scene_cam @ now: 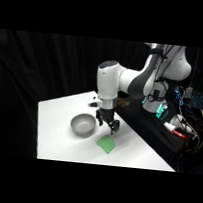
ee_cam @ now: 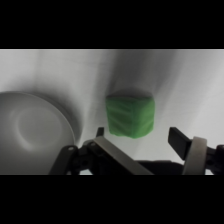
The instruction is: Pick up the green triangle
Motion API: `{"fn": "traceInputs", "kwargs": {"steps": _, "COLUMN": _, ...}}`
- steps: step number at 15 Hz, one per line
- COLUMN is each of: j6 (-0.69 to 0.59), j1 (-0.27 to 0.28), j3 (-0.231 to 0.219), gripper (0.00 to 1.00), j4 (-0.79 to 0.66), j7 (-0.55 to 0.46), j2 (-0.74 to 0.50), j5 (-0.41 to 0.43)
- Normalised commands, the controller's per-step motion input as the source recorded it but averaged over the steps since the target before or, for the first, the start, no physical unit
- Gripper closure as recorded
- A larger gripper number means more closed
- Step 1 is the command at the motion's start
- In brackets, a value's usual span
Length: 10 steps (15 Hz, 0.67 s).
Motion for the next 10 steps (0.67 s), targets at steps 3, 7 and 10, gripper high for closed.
{"fn": "traceInputs", "kwargs": {"steps": 3, "j6": 0.21, "j1": -0.074, "j3": 0.110, "gripper": 0.00, "j4": 0.18, "j7": -0.18, "j2": 0.29, "j5": 0.083}}
{"fn": "traceInputs", "kwargs": {"steps": 7, "j6": 0.15, "j1": -0.102, "j3": 0.118, "gripper": 0.00, "j4": 0.23, "j7": -0.17, "j2": 0.30, "j5": 0.057}}
{"fn": "traceInputs", "kwargs": {"steps": 10, "j6": 0.10, "j1": -0.131, "j3": 0.110, "gripper": 0.00, "j4": 0.22, "j7": -0.17, "j2": 0.29, "j5": 0.037}}
